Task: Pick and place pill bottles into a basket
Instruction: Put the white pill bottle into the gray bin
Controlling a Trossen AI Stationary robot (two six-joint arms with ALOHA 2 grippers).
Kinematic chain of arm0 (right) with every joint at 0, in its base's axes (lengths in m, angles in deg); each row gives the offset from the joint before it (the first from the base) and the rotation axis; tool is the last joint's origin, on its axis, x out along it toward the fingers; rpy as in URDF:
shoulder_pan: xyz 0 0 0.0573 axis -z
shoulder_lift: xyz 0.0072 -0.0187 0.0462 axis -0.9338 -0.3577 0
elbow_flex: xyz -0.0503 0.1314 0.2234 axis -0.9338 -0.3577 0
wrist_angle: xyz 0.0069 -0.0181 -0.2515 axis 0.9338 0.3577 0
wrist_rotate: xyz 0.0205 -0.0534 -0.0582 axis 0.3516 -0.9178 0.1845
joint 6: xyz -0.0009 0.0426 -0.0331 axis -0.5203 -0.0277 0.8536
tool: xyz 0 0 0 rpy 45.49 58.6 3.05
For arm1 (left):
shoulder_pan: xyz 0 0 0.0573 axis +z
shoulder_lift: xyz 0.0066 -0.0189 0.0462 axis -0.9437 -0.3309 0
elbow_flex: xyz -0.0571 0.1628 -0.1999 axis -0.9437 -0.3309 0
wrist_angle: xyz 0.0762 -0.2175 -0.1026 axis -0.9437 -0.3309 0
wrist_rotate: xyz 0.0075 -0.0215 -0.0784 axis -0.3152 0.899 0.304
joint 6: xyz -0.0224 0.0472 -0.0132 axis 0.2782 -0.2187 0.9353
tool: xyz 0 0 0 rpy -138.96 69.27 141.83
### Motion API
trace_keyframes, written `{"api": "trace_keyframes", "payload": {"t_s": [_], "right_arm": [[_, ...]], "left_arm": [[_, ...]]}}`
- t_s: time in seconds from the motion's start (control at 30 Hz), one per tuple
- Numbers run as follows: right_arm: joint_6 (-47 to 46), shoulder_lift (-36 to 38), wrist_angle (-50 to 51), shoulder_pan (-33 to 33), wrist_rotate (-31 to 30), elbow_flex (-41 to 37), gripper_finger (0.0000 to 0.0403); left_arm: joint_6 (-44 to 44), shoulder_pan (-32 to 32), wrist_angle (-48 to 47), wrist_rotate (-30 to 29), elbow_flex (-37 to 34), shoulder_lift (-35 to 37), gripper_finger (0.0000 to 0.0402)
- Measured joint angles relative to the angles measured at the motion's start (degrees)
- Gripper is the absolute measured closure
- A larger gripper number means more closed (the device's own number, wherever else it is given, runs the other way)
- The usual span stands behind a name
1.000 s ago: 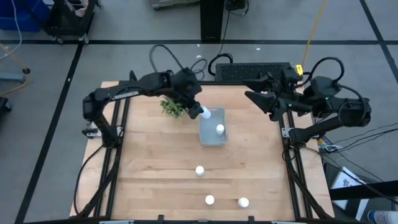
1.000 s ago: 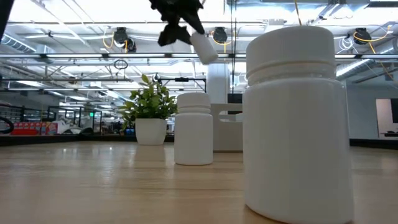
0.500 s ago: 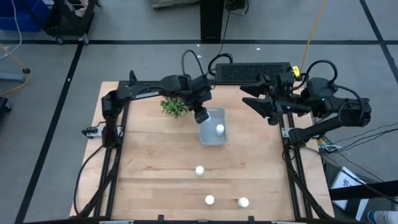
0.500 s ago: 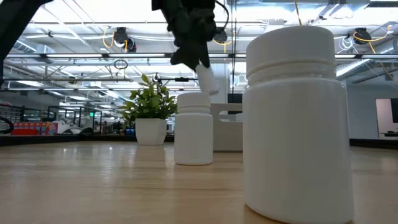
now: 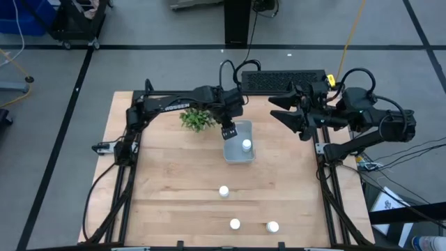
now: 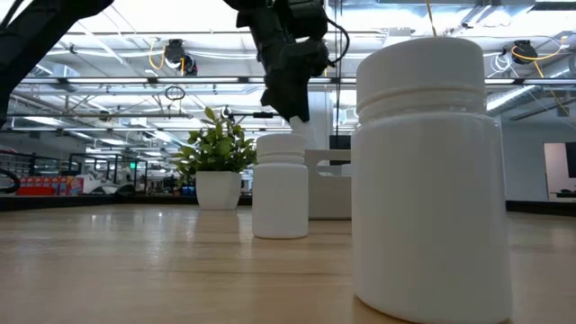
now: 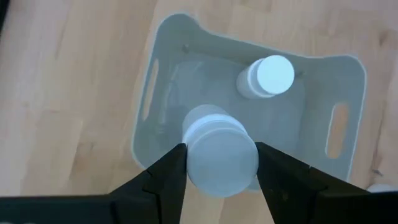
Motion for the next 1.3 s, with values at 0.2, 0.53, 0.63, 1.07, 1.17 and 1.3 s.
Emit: {"api": "trace_keyframes", "payload": {"t_s": [0.2, 0.53, 0.63, 1.07, 1.17, 1.3], "right_arm": [[0.21, 0.02, 0.19, 0.00, -0.04, 0.00, 0.0122], [0.27, 0.00, 1.47, 0.00, -0.02, -0.02, 0.0122], [0.24, 0.00, 2.36, 0.00, -0.02, -0.02, 0.0122], [0.23, -0.02, 3.69, 0.00, 1.42, -0.04, 0.0122], [-0.03, -0.02, 3.69, 0.00, 1.44, -0.04, 0.0122], [-0.19, 0.00, 3.72, 0.00, 1.44, -0.02, 0.0122]], "left_arm": [[-1.29, 0.01, 0.14, -0.16, 0.10, -1.07, 0.0238], [-0.84, -0.19, 0.34, 1.16, 0.07, -5.59, 0.0199], [-1.02, -0.39, 0.51, 0.71, 0.02, -7.14, 0.0221], [1.51, 0.07, 2.59, 2.05, 0.02, -7.36, 0.0318], [-0.62, 0.05, 2.52, 2.39, 0.02, -7.36, 0.0318], [-0.23, -0.17, 2.60, 5.74, 0.02, -7.36, 0.0287]]}}
